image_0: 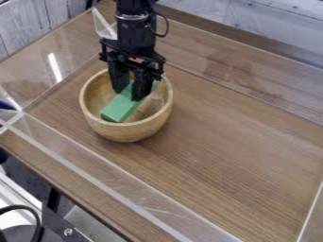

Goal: Remove the green block from inside the brown bowl and put it on the table

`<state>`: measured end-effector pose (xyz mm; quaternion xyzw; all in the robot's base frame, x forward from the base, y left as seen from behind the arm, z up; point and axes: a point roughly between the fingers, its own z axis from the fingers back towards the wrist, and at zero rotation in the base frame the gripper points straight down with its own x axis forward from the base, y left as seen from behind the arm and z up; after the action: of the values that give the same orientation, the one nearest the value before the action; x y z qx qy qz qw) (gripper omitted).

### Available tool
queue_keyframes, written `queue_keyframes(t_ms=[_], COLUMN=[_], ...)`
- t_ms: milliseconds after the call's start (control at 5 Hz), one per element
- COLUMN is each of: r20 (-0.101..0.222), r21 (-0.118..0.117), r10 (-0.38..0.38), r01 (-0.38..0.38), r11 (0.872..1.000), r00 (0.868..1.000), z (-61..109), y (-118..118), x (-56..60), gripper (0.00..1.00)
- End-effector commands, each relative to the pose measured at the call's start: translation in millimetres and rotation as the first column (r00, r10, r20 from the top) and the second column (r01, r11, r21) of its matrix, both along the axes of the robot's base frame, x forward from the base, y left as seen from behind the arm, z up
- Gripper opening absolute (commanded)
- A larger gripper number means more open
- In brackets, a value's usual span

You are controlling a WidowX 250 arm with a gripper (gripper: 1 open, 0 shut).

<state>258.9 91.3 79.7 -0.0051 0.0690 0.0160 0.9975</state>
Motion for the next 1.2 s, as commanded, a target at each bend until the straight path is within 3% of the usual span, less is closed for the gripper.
queue_keyframes(t_ms=[0,1000], r20=[0.081,0.087], r21=[0.030,0.026], r10=[-0.008,-0.013], r01=[0.005,0.011], r11=[1.000,1.000], r00=[0.997,0.996], z=[22.5,30.1], y=[1.9,-2.4], x=[11.2,13.2], gripper=[0.00,0.00])
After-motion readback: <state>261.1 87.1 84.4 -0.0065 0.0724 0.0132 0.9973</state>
